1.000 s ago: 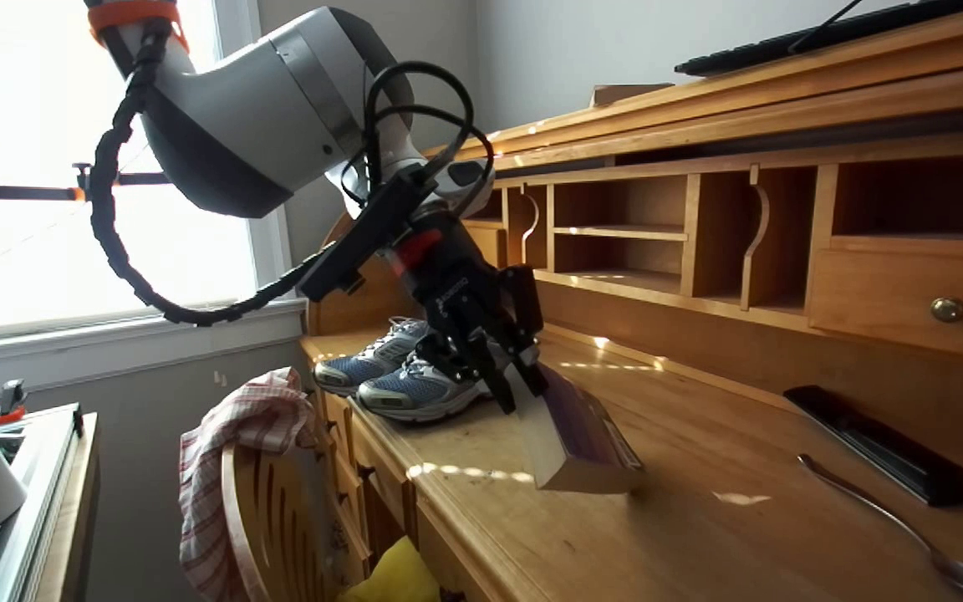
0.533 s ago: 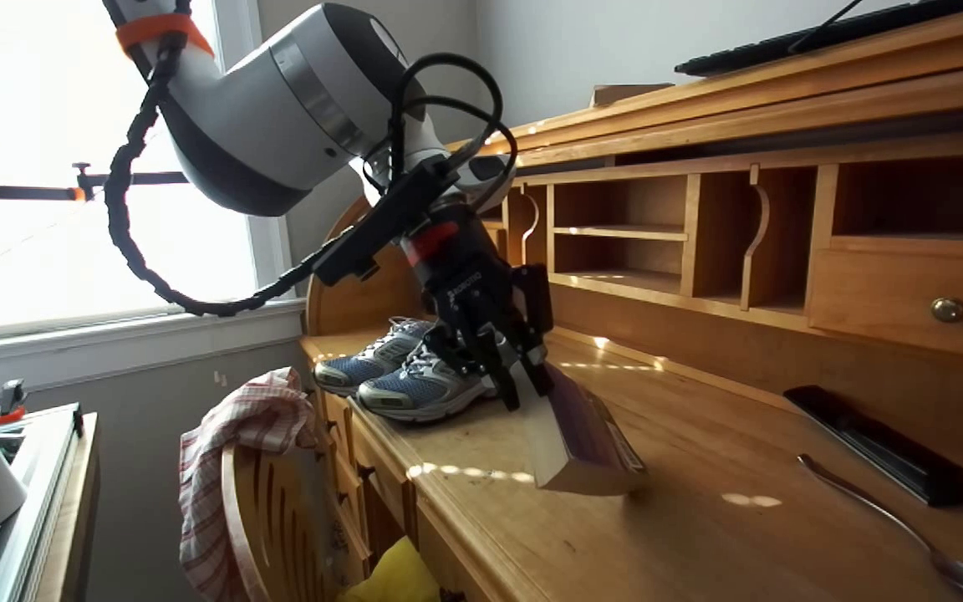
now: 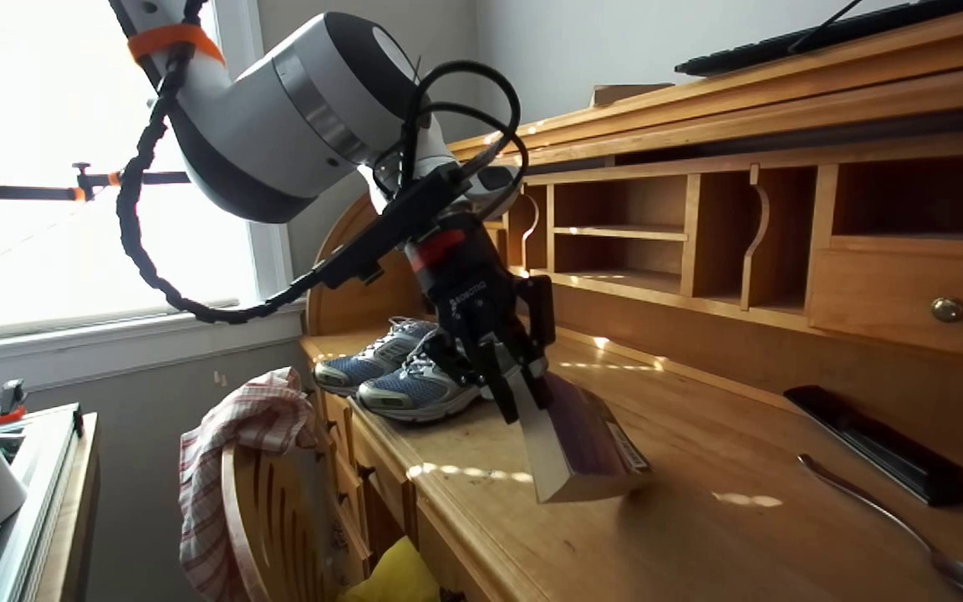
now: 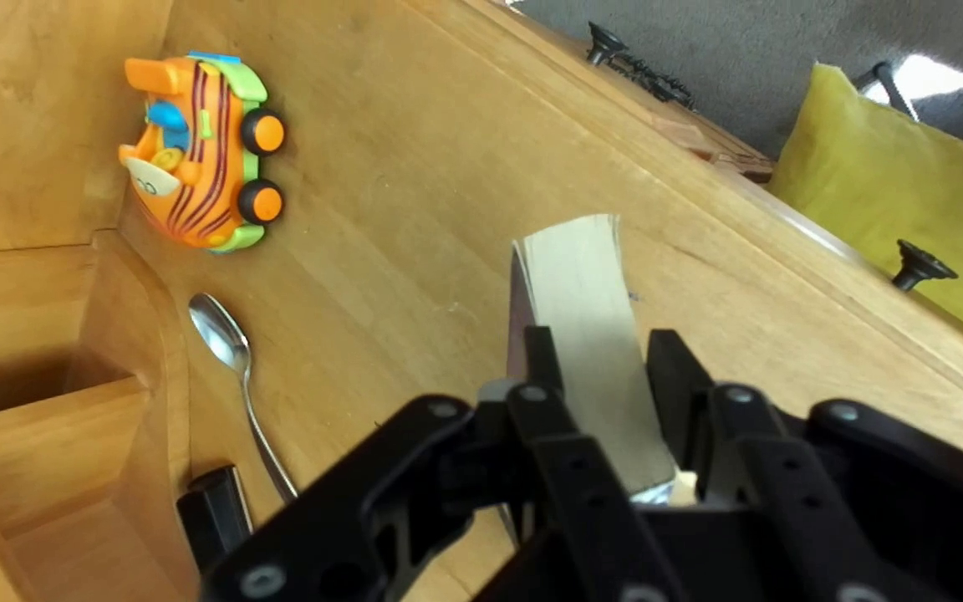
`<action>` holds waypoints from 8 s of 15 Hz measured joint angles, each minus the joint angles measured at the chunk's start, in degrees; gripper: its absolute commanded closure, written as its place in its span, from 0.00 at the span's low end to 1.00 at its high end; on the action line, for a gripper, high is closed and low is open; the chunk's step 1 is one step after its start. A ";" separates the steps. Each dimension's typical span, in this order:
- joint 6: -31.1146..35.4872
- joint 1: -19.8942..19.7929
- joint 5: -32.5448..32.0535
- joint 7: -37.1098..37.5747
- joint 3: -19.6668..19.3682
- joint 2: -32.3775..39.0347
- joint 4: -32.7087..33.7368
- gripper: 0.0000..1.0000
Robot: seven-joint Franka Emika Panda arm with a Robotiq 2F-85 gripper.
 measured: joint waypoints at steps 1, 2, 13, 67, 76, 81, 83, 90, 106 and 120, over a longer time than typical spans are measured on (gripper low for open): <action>0.00 -0.15 0.24 -0.62 -0.02 0.86 0.26 0.92; -0.01 -0.28 0.26 -1.23 -0.06 1.80 0.42 0.92; -4.43 -0.71 0.06 -6.17 -1.97 5.76 -1.44 0.47; 0.95 -4.92 8.23 -9.91 -1.01 16.25 9.04 1.00; 1.01 -3.04 4.02 -8.60 -1.78 11.50 2.11 0.38; 1.01 -2.91 3.70 -5.75 -1.82 9.67 -0.45 0.00; 1.01 -2.95 3.86 -4.87 -1.84 9.65 -0.41 0.00; 0.41 -2.58 4.81 -2.76 -1.19 8.52 -2.86 0.00; -11.48 6.04 3.42 20.14 0.48 9.41 -2.68 0.00; -21.51 9.58 -4.03 35.85 2.52 18.07 2.77 0.00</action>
